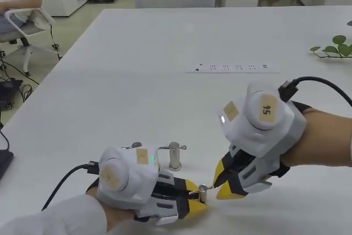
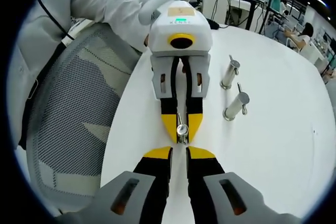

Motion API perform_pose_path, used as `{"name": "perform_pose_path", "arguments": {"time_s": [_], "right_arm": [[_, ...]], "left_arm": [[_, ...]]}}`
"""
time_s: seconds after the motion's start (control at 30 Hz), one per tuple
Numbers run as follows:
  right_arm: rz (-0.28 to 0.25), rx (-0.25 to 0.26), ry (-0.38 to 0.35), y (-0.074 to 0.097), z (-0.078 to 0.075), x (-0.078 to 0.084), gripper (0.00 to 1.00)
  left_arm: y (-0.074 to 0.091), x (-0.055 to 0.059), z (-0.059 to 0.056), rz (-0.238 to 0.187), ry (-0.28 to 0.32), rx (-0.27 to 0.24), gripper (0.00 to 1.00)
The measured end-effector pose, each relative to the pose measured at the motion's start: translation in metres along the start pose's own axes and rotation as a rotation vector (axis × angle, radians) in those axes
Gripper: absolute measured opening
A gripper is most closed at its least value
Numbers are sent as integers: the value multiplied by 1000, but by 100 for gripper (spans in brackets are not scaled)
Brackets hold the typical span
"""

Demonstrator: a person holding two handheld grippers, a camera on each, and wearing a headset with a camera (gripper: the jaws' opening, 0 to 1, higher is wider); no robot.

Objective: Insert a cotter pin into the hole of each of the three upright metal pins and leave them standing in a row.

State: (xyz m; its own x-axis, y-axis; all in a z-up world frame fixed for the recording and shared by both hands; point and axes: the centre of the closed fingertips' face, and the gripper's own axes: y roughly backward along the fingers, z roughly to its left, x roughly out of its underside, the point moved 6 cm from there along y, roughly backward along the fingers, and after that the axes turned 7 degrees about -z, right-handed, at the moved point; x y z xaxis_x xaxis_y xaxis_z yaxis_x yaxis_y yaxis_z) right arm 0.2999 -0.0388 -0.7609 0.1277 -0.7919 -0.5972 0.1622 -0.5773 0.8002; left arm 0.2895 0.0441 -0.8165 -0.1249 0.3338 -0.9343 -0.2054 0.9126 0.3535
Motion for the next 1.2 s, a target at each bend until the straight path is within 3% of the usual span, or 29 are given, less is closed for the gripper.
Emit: {"name": "perform_pose_path", "arguments": {"time_s": [0.07, 0.17, 0.63, 1.2], "right_arm": [[-1, 2, -8, 0, 0, 2, 13], [-5, 7, -20, 0, 0, 4, 13], [-45, 30, -82, -5, -1, 14, 20], [-186, 43, -146, -18, 2, 19, 25]], "left_arm": [[0, 0, 0, -2, 16, -7, 8], [1, 0, 2, -16, 30, -21, 19], [24, 1, 0, -27, 68, -53, 28], [71, -1, -7, -68, 92, -147, 39]]}}
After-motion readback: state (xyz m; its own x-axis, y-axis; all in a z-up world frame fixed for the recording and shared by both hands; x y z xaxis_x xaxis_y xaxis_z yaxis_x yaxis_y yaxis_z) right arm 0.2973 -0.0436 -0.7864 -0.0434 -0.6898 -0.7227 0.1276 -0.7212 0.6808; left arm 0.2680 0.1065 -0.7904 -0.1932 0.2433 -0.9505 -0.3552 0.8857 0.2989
